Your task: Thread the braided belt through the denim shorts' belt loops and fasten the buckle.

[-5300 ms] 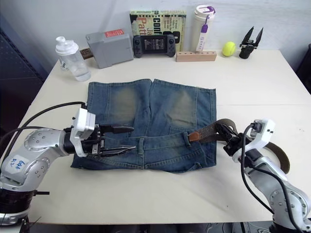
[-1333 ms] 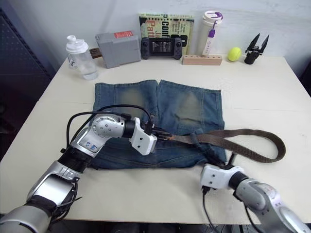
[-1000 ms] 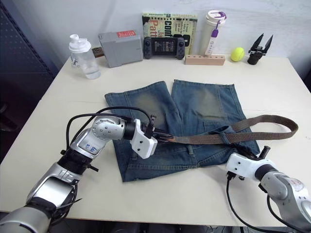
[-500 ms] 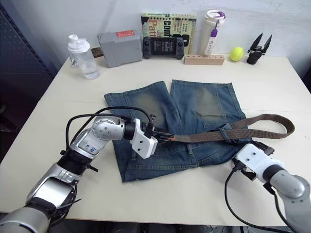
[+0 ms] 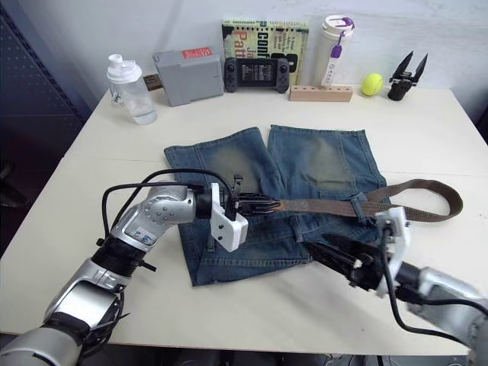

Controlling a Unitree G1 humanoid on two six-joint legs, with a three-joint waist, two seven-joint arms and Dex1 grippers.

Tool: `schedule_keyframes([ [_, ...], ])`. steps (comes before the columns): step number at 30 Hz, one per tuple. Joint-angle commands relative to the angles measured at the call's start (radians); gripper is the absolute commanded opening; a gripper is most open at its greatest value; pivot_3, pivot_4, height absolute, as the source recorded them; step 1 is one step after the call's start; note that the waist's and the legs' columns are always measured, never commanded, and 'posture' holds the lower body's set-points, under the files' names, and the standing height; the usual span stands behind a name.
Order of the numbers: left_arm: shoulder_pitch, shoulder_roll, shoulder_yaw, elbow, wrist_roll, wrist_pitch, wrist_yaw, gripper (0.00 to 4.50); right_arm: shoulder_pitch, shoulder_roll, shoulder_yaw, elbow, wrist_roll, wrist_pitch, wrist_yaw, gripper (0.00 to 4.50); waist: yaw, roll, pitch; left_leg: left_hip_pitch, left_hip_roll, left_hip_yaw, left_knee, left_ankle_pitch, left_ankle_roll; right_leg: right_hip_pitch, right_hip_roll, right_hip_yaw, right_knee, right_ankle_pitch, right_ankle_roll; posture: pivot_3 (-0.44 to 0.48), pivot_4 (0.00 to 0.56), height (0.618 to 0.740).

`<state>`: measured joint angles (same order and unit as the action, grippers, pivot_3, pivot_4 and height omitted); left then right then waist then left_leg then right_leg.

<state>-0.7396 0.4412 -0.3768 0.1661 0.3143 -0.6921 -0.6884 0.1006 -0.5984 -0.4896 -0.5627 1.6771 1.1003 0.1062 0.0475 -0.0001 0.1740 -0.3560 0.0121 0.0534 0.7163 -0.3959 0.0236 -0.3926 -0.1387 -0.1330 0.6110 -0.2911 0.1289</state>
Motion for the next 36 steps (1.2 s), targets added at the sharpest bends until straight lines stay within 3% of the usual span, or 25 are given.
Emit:
schedule_keyframes([
  [1,-0.010,0.002,0.020,-0.022,-0.004,-0.036,0.034,0.00,-0.014,0.083,0.136,0.012,0.273,-0.242,-0.323,4.46,-0.002,0.000,0.000,0.000,0.000,0.000,0.000,0.000,0.000,0.000,0.000,0.000,0.000,0.000,0.000,0.000,0.150,0.731],
  [5,-0.002,0.010,0.014,-0.025,-0.004,-0.040,0.030,0.00,-0.026,0.288,0.220,-0.009,0.295,-0.434,-0.492,4.46,-0.006,0.000,0.000,0.000,0.000,0.003,-0.001,0.000,0.000,0.000,0.001,0.000,0.000,0.000,0.000,0.000,0.150,0.731],
  [9,0.002,0.011,0.011,-0.031,-0.003,-0.036,0.029,0.00,-0.033,0.415,0.240,-0.015,0.295,-0.538,-0.585,4.46,-0.008,0.002,0.000,0.000,0.000,0.008,0.000,0.000,0.000,-0.001,0.001,0.001,0.000,0.000,0.000,0.000,0.150,0.731],
  [19,-0.001,0.012,0.008,-0.023,-0.001,-0.034,0.027,0.00,-0.035,0.427,0.183,0.006,0.295,-0.602,-0.607,4.46,-0.023,0.003,-0.001,0.000,0.002,0.009,-0.002,0.000,0.000,-0.002,0.002,0.001,0.000,0.000,0.000,0.000,0.150,0.731],
  [22,-0.005,0.009,0.007,-0.018,-0.003,-0.040,0.028,0.00,-0.040,0.428,0.189,0.006,0.295,-0.603,-0.609,3.68,-0.023,0.004,-0.001,0.000,0.002,0.009,-0.002,0.000,0.000,-0.002,0.002,0.001,0.000,0.000,0.000,0.000,0.150,0.731],
  [30,-0.001,0.008,0.005,-0.023,-0.007,-0.050,0.028,0.00,-0.053,0.435,0.208,0.013,0.295,-0.626,-0.622,0.06,-0.023,0.004,-0.001,0.000,0.002,0.009,-0.002,0.000,0.000,-0.002,0.001,0.002,0.000,0.000,0.000,0.000,0.150,0.731],
  [33,0.006,0.008,0.007,-0.035,-0.022,-0.051,0.026,0.00,-0.054,0.428,0.210,0.016,0.295,-0.632,-0.616,0.06,-0.023,0.004,-0.001,0.000,0.002,0.009,-0.002,0.000,0.000,-0.002,0.001,0.002,0.000,0.000,0.000,0.000,0.150,0.731],
  [36,0.030,0.005,0.011,-0.070,-0.118,-0.003,-0.016,1.01,-0.057,0.418,0.210,0.024,0.295,-0.629,-0.595,0.00,-0.023,0.004,-0.001,0.000,0.002,0.009,-0.002,0.000,0.000,-0.002,0.001,0.002,0.000,0.000,0.000,0.000,0.150,0.731],
])
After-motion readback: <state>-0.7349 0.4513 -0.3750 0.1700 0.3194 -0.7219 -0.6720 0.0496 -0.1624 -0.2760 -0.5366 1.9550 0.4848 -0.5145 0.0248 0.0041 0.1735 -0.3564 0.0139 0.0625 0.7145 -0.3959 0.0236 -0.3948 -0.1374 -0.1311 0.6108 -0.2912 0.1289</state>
